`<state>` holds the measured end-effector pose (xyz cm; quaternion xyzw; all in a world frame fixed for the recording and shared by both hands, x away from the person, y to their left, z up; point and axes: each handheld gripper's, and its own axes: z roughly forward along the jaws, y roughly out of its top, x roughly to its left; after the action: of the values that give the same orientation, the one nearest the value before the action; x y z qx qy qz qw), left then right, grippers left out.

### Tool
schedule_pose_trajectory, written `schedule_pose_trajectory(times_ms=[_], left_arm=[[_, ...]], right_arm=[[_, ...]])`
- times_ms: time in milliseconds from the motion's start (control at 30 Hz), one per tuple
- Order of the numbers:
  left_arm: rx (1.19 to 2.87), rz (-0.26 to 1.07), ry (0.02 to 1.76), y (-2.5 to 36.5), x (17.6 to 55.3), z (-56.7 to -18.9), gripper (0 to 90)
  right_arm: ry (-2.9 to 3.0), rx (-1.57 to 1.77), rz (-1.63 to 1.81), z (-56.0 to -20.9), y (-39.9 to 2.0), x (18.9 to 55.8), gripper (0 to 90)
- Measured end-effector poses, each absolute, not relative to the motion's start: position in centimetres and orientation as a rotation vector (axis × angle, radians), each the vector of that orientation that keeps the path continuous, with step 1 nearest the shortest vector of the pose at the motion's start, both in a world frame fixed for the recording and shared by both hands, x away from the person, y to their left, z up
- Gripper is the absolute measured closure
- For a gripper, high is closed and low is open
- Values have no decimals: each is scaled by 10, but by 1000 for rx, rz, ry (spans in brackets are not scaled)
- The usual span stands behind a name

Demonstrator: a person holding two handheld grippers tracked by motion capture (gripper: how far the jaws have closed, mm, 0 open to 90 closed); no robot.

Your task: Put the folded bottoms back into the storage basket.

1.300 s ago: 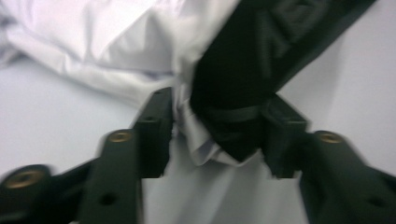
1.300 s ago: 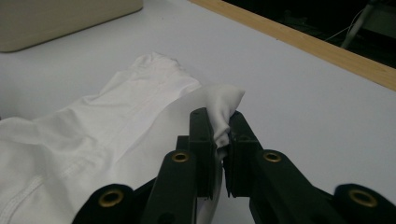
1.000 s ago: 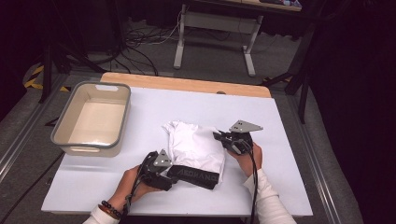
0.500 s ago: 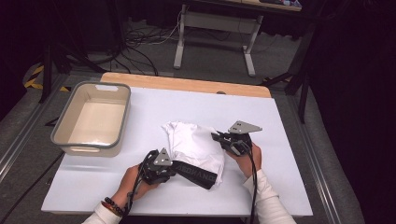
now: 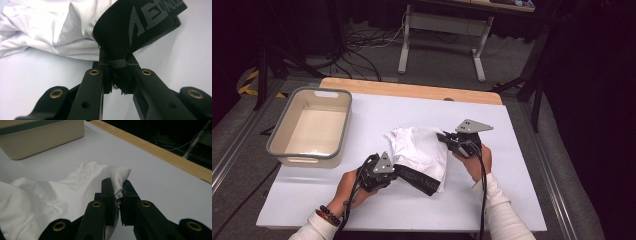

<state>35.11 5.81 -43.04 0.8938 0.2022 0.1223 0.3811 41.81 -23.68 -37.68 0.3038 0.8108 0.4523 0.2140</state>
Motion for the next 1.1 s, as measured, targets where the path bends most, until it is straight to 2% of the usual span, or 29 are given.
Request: schedule_pose_trajectory(times_ms=[400,1100], left_arm=[[2258,432,537,81,363,-398,817],[2158,608,644,123,376,-365,818]], right_arm=[[2214,783,1264,-345,-212,429,832],[2166,639,1248,-298,-154,441,832]])
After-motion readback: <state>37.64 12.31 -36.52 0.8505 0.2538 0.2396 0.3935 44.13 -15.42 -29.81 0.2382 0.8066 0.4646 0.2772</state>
